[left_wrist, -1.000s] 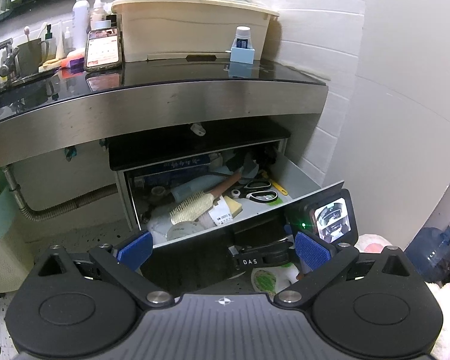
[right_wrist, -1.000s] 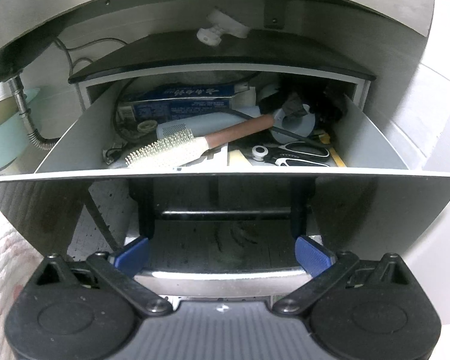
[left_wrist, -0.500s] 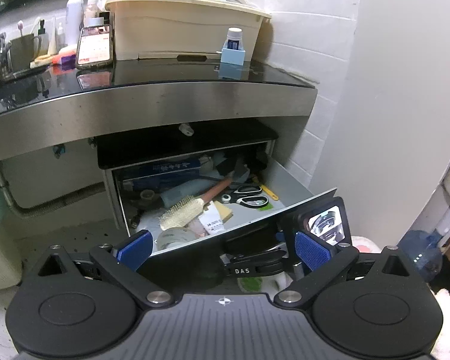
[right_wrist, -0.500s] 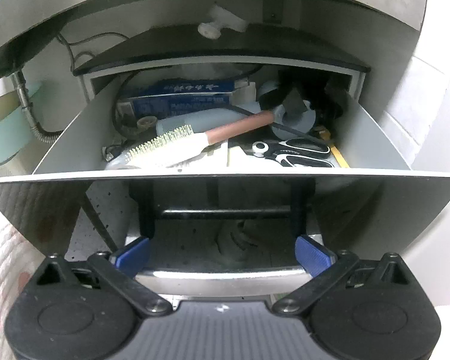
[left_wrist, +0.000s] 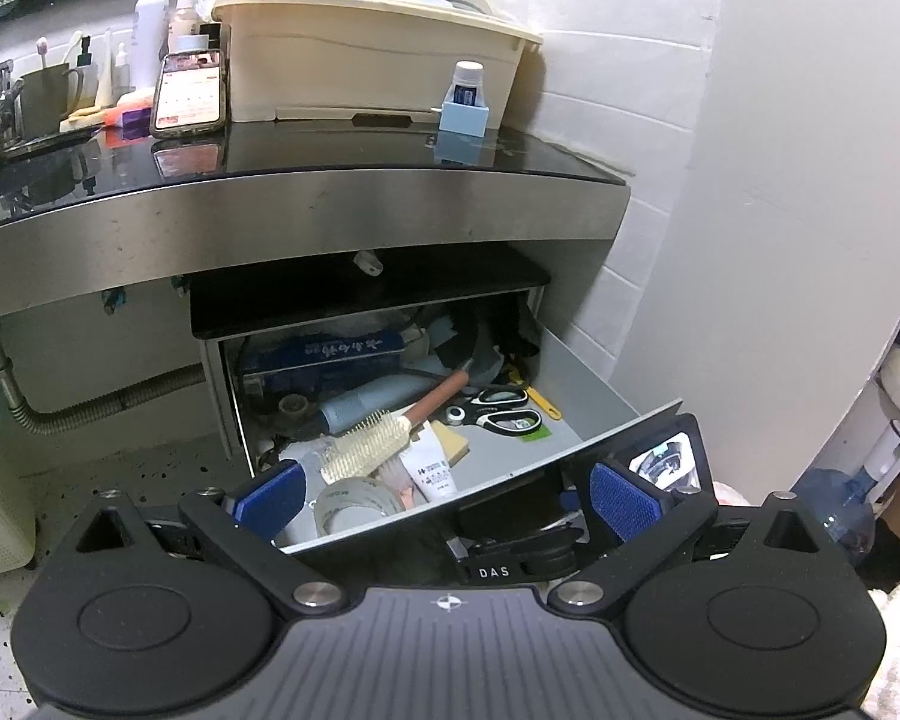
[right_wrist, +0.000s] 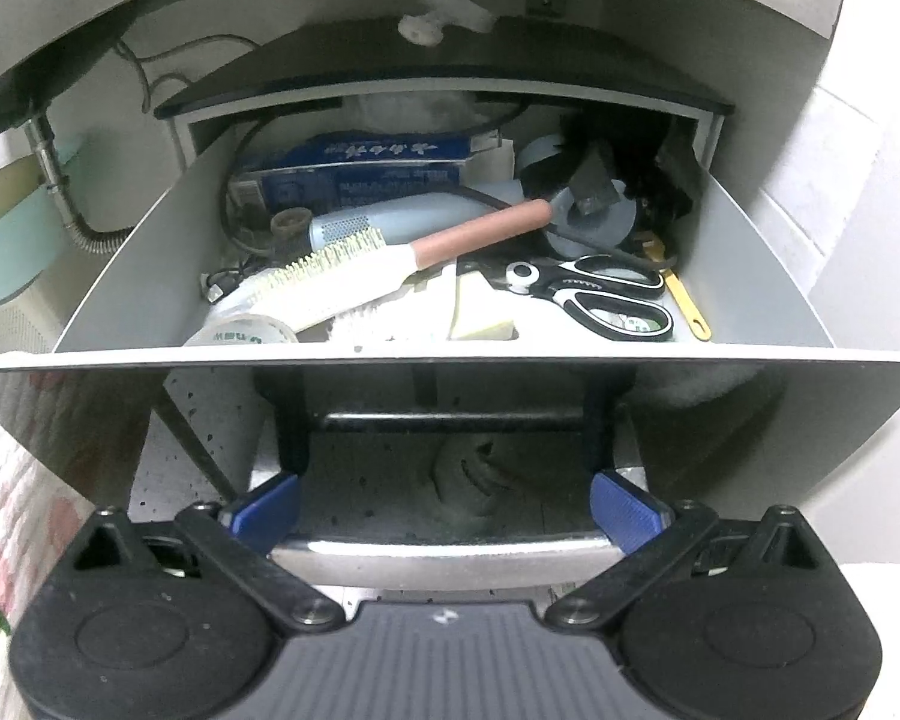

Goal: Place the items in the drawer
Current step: 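Keep pulling the drawer out with the right gripper until fully open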

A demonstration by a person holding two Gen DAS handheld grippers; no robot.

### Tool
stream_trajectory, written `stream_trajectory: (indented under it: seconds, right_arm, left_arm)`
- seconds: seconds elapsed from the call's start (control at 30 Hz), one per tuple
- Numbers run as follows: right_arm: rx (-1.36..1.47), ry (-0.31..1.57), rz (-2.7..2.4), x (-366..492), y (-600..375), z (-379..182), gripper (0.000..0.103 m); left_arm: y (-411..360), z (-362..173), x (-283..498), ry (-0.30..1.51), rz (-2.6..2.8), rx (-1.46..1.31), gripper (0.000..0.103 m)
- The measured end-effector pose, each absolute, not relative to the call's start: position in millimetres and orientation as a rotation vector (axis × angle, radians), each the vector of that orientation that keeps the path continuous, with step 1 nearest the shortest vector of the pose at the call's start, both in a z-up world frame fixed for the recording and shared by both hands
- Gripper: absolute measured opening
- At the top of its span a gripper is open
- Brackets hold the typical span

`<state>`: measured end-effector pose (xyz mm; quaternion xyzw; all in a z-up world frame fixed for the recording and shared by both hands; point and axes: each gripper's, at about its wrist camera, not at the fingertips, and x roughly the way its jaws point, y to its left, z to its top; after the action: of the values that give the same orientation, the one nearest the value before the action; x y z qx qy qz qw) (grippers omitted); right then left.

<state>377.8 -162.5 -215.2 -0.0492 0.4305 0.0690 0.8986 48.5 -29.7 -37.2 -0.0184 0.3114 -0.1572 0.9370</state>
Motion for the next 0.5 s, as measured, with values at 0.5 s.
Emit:
stream_trajectory:
  seconds: [0.5]
  right_arm:
    - [-0.104,0.900,0.134,383.6,-161.6,-214.5,0.102]
  left_arm:
    - [-22.0,-35.8,48.6,0.617,-0.295,-0.032,0.102]
